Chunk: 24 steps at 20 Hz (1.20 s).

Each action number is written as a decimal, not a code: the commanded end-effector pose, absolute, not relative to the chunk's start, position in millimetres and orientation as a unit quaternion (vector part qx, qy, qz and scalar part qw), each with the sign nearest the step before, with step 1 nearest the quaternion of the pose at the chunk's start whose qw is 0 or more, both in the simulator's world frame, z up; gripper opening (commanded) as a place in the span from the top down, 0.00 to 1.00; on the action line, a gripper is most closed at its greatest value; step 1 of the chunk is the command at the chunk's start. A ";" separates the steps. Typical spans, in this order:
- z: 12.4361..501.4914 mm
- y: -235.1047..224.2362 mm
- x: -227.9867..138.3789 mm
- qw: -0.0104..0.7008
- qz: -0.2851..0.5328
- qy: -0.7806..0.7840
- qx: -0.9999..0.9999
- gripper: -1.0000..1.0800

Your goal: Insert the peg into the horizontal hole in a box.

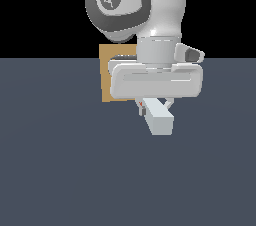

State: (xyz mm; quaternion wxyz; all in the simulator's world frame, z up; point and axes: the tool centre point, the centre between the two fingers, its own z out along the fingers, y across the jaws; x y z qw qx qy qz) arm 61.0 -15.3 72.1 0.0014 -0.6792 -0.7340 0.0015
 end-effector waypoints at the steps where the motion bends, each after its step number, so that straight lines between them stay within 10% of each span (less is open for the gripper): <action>1: 83.3 17.0 55.7 0.000 0.000 -0.745 -0.668 1.00; 24: 105.1 88.2 43.3 -0.001 -0.001 -0.767 -0.642 1.00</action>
